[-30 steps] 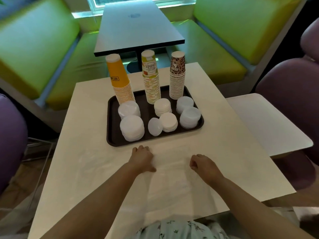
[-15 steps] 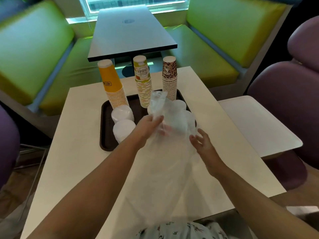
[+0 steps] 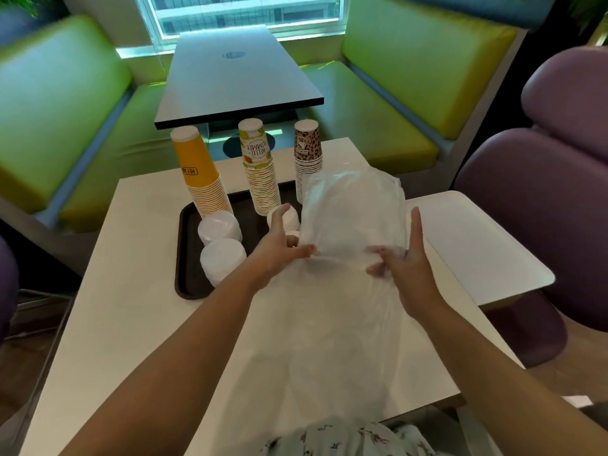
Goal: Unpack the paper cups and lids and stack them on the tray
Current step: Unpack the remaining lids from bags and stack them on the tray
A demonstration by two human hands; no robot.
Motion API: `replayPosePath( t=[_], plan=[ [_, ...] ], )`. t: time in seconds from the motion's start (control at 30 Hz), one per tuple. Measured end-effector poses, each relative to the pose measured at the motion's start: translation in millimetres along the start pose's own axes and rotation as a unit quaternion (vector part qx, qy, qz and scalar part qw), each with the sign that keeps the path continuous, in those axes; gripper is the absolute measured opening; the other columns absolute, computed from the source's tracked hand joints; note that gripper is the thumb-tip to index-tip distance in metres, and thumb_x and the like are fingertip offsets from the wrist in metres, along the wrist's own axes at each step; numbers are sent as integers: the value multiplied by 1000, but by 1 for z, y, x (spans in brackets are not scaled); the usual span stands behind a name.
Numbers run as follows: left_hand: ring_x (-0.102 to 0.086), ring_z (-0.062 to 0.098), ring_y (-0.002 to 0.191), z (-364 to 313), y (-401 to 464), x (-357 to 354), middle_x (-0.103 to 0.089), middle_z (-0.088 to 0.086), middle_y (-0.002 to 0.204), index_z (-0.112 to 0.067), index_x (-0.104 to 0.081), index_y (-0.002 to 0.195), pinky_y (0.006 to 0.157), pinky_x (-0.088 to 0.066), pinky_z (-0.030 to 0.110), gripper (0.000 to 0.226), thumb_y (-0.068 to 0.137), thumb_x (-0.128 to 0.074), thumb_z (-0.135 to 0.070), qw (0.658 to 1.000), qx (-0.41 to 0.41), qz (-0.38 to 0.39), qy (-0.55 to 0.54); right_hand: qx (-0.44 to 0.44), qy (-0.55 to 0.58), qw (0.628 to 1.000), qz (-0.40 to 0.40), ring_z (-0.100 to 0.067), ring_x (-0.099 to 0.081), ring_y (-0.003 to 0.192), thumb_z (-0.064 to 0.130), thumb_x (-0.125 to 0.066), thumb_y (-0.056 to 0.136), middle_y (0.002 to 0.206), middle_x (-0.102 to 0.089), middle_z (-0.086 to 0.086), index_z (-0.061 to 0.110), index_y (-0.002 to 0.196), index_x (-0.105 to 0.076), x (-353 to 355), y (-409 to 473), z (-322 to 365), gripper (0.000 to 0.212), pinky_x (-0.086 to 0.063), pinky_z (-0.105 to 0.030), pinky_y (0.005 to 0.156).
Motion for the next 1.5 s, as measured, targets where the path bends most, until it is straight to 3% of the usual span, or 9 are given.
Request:
replayPosePath(
  t=[0.23, 0.33, 0.47, 0.6, 0.97, 1.17, 1.27, 1.37, 1.5],
  plan=[
    [-59, 23, 80, -23, -6, 2, -62, 22, 92, -31, -54, 100, 85, -54, 39, 24, 95, -52, -7, 990, -131, -43, -7, 9, 9, 1000, 5, -13, -60, 60, 0, -38, 99, 90, -65, -11, 18, 104, -68, 12, 5, 17, 36, -53, -19, 59],
    [-55, 14, 77, -29, -8, 2, -61, 8, 89, -15, -65, 94, 72, -54, 24, 21, 96, -48, -2, 986, -140, -69, -61, -14, 28, 998, 50, -12, -63, 91, 18, -57, 92, 102, -65, 0, 22, 109, -67, 7, 1, 22, 20, -53, -19, 72],
    [-59, 12, 96, -33, -10, -2, -57, 1, 113, -19, -67, 106, 78, -53, 19, 27, 82, -70, -7, 988, -139, -35, -50, -6, -196, 969, 148, -5, -52, 106, 31, -76, 74, 119, -51, 11, 34, 134, -46, -3, -8, 26, 68, -46, -17, 81],
    [-51, 11, 110, -35, -11, 0, -53, -3, 121, -23, -58, 126, 96, -41, 25, 57, 74, -78, -8, 980, -140, -54, 129, 30, -336, 939, 70, -14, -55, 98, 15, -78, 76, 110, -59, -3, 20, 126, -59, -1, -6, 20, 54, -40, -16, 79],
    [-50, 11, 80, -40, -9, 10, -65, 9, 91, -4, -70, 101, 64, -34, 15, 25, 81, -73, -20, 927, -204, -159, 272, 111, -300, 945, -69, -16, -51, 100, 14, -73, 81, 109, -49, -5, 13, 96, -59, 41, 7, 37, 20, -37, 2, 71],
    [-49, 21, 83, -36, -2, 21, -53, 2, 81, -11, -60, 77, 64, -37, 19, 21, 78, -76, -25, 925, -185, -134, 304, 154, -295, 938, -101, -10, -49, 109, 23, -62, 90, 122, -54, -1, 7, 115, -62, 56, 13, 41, 30, -42, -24, 92],
    [-36, 25, 126, -46, -10, 6, -44, 5, 133, -19, -58, 115, 103, -34, 36, 54, 69, -81, -38, 882, -215, -82, 411, 199, -303, 931, -41, 3, -55, 83, 21, -54, 95, 94, -62, 5, 18, 98, -63, 44, 6, 56, 10, -38, -7, 75],
    [-34, 16, 132, -61, -23, -30, -37, -2, 147, -26, -32, 144, 110, -27, 34, 94, 67, -81, -45, 869, -257, 46, 420, 237, -297, 922, 74, 8, -56, 79, 18, -55, 95, 84, -62, 12, 23, 91, -60, 17, -2, 69, 8, -38, -4, 71],
    [-62, 18, 100, -59, -19, -58, -66, 8, 114, -9, -60, 121, 89, -47, 26, 39, 89, -65, -31, 892, -212, 119, 382, 249, -286, 915, 139, -2, -56, 78, 15, -57, 93, 85, -63, 6, 20, 93, -60, -6, -7, 71, 6, -41, -7, 71]
  ],
)
Point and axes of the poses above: each hand's wrist, its own y-axis towards the middle knuckle, its own x-axis out of the back of the hand, z = x × y, the point moved 5 cm from there along y, towards the middle knuckle
